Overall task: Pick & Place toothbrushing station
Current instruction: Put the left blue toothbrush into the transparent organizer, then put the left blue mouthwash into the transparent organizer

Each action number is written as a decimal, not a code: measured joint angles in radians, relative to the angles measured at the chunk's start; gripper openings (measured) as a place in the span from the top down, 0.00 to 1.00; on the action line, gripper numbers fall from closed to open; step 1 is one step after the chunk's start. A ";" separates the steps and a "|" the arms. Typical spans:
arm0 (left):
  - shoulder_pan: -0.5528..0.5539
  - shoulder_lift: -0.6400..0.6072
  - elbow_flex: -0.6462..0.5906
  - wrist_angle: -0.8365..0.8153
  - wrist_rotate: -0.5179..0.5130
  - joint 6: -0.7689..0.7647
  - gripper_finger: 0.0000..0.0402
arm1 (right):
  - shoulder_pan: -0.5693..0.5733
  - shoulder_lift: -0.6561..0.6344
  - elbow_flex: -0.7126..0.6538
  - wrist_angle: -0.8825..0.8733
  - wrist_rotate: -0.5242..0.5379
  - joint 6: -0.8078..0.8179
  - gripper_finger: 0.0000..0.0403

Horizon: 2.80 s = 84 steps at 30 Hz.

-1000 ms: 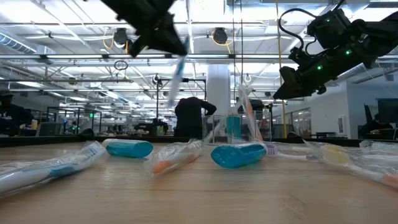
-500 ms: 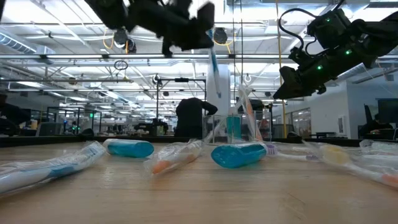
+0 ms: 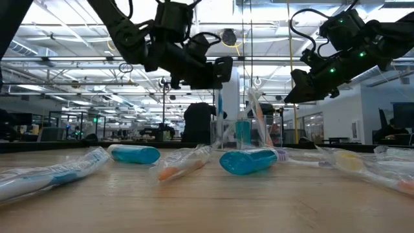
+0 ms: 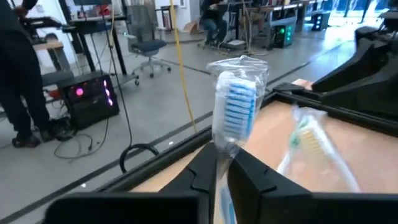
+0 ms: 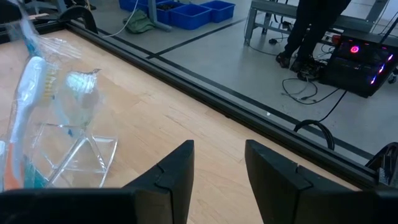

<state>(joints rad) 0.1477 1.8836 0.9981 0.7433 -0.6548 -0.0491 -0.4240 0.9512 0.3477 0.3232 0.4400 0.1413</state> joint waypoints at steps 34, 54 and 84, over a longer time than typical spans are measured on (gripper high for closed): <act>-0.004 -0.041 0.000 -0.184 0.028 0.072 0.49 | 0.000 0.000 0.000 -0.011 0.001 0.025 0.67; -0.201 -0.457 0.001 -0.926 0.010 -0.177 0.39 | 0.000 0.000 0.000 0.023 0.000 0.030 0.67; -0.340 -0.231 -0.001 -1.398 0.632 0.152 0.39 | 0.000 0.000 0.000 -0.018 -0.004 0.072 0.67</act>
<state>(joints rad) -0.1926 1.6527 0.9975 -0.6552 -0.0225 0.1026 -0.4236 0.9512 0.3477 0.3055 0.4358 0.2129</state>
